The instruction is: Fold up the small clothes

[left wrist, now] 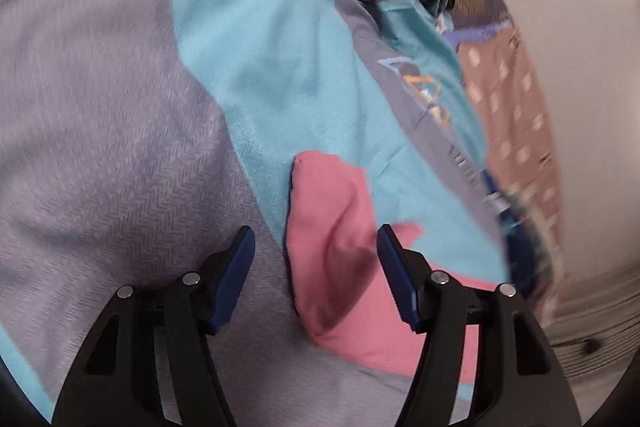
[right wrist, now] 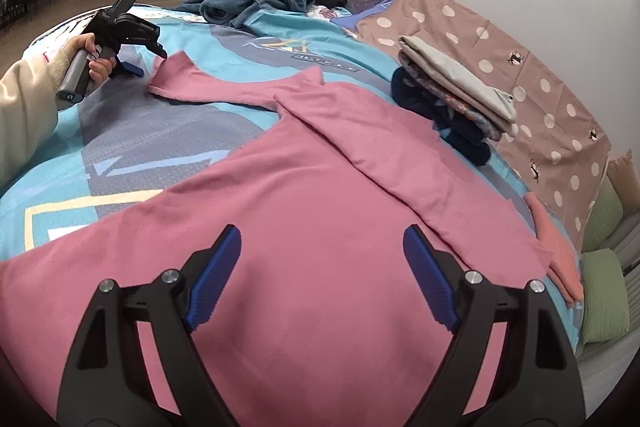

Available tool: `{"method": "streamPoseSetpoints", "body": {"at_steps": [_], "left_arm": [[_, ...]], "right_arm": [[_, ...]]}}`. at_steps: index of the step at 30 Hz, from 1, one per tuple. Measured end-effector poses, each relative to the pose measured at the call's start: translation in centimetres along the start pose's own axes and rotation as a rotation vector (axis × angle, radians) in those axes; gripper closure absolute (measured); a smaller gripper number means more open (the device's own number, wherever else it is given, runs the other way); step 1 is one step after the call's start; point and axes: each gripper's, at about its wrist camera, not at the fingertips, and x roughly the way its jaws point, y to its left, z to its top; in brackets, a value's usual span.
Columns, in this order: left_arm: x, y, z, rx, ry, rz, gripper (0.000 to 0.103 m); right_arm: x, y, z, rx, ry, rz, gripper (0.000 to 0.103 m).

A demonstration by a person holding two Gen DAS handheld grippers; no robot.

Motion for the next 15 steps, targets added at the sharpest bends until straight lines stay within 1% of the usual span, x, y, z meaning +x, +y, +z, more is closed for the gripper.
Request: {"method": "streamPoseSetpoints", "body": {"at_steps": [1,4,7,11,13,14,15], "left_arm": [[-0.1,0.4,0.2,-0.022,0.005,-0.033,0.039],[0.2,0.8,0.5,-0.065,0.003,-0.056,0.039],[1.5,1.3,1.5,-0.128,0.017,-0.098,0.039],[2.9,0.6,2.4,-0.122,0.047,-0.095,0.04],[3.2,0.4,2.6,-0.131,0.039,-0.088,0.052],[3.5,0.5,2.5,-0.137,0.043,-0.085,0.07],[3.9,0.7,2.4,-0.143,0.057,-0.084,0.093]], "right_arm": [[0.1,0.2,0.1,-0.013,-0.004,0.003,0.018],[0.2,0.7,0.3,-0.038,-0.015,0.011,0.018],[0.4,0.6,0.4,-0.035,-0.016,0.017,0.018],[0.3,0.5,0.3,-0.033,-0.012,0.013,0.018],[0.3,0.4,0.3,-0.035,-0.01,0.005,0.018],[0.3,0.4,0.3,-0.035,-0.01,0.003,0.018],[0.2,0.3,0.4,-0.036,-0.012,0.001,0.018]]}}
